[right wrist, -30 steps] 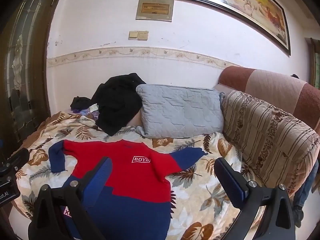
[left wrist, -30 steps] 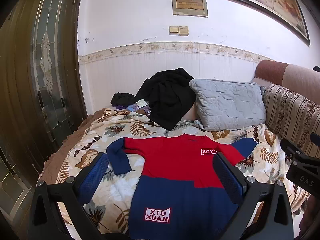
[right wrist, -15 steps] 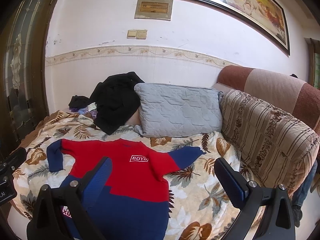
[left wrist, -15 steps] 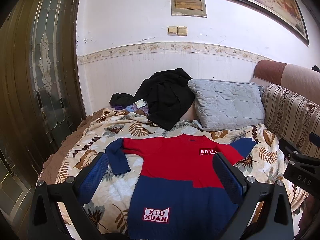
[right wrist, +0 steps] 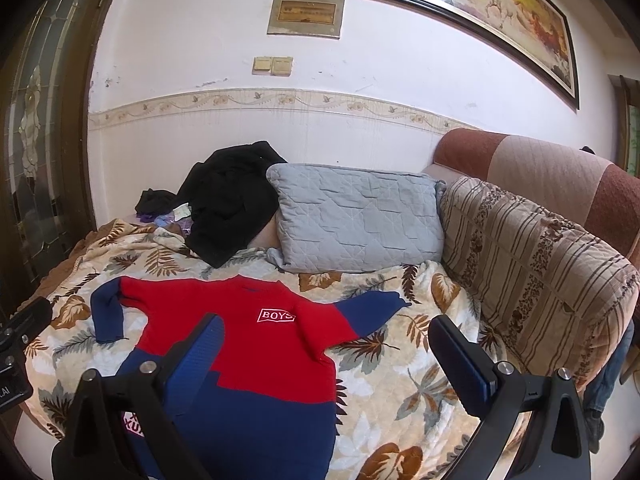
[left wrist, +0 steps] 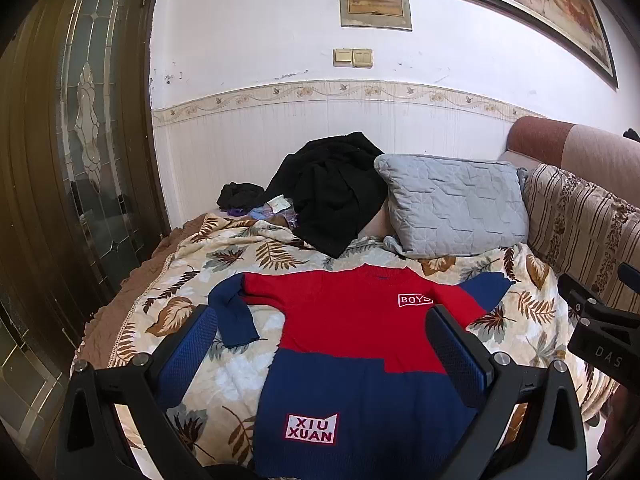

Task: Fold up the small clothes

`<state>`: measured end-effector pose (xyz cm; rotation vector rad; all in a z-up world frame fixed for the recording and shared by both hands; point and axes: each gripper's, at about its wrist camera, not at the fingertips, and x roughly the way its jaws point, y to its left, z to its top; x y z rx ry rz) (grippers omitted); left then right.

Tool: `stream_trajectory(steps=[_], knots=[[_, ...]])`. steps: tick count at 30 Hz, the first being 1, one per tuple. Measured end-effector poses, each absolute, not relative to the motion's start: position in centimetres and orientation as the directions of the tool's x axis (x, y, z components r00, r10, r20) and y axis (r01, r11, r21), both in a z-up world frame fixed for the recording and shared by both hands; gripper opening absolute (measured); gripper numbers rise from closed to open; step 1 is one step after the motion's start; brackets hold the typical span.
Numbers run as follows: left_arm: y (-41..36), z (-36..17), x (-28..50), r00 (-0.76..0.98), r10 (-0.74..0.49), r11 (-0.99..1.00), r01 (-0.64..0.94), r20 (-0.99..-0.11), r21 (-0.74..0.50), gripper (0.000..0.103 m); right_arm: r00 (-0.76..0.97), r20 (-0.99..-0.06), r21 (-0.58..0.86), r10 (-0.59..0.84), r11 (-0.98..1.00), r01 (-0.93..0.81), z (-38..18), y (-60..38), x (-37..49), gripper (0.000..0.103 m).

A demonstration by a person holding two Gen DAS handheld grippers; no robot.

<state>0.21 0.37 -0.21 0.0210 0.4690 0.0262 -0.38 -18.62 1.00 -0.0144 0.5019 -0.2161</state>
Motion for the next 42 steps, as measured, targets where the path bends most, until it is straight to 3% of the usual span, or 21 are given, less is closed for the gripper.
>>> stream_trajectory(steps=[29,42], knots=[[-0.3,-0.8,-1.5,0.894,0.015,1.0,-0.003,-0.448,0.027,0.103,0.841,-0.494,-0.068,-0.22,0.974,0.214,0.2,-18.8,-2.5,0.103],[-1.0,-2.6,-1.1,0.874,0.013,0.999,0.007,-0.485,0.038,0.103,0.814,-0.552,-0.053,-0.181,0.982,0.182,-2.2,-18.3,-2.5,0.103]])
